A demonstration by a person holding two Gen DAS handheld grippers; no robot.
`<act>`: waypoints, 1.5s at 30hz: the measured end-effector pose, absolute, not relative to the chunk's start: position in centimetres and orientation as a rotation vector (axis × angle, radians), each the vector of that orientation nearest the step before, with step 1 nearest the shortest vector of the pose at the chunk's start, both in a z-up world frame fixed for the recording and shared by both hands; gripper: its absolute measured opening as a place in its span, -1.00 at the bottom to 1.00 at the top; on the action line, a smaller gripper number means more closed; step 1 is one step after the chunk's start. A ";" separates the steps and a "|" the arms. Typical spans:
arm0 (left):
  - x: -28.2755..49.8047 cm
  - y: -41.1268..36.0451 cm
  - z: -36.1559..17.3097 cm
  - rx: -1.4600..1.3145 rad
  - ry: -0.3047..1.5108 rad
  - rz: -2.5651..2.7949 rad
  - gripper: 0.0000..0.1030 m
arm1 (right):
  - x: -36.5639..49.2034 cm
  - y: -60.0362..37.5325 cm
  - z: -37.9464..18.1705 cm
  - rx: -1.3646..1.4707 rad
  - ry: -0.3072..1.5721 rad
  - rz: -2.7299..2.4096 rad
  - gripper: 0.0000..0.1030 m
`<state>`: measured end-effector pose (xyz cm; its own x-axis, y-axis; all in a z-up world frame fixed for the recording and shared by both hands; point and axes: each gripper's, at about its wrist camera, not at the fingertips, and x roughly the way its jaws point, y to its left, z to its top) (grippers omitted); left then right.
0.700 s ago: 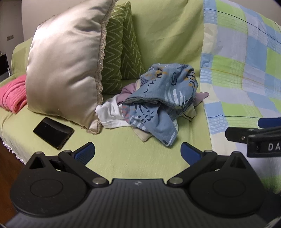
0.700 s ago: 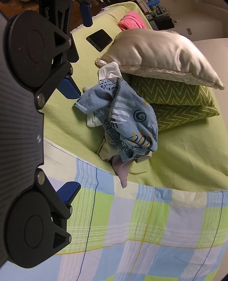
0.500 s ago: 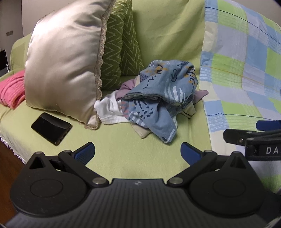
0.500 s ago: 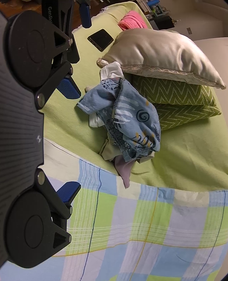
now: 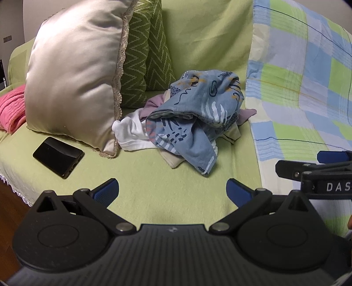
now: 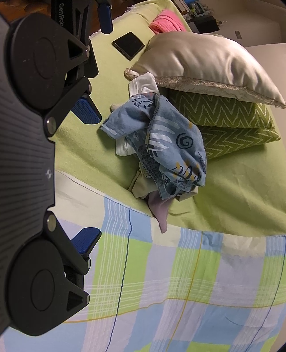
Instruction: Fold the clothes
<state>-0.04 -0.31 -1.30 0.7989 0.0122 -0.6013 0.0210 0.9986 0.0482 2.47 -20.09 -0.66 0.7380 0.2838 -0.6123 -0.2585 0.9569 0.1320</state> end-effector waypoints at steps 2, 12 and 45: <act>-0.1 -0.3 -1.3 0.058 0.646 -0.001 0.99 | 2.5 -20.1 -0.7 0.042 0.681 0.296 0.99; 0.0 -0.1 -0.9 0.074 0.654 0.001 0.99 | 2.3 -19.8 -0.8 0.012 0.677 0.289 0.99; 0.1 0.2 -0.9 0.081 0.648 -0.026 0.99 | 2.5 -20.1 -1.0 0.023 0.697 0.290 0.99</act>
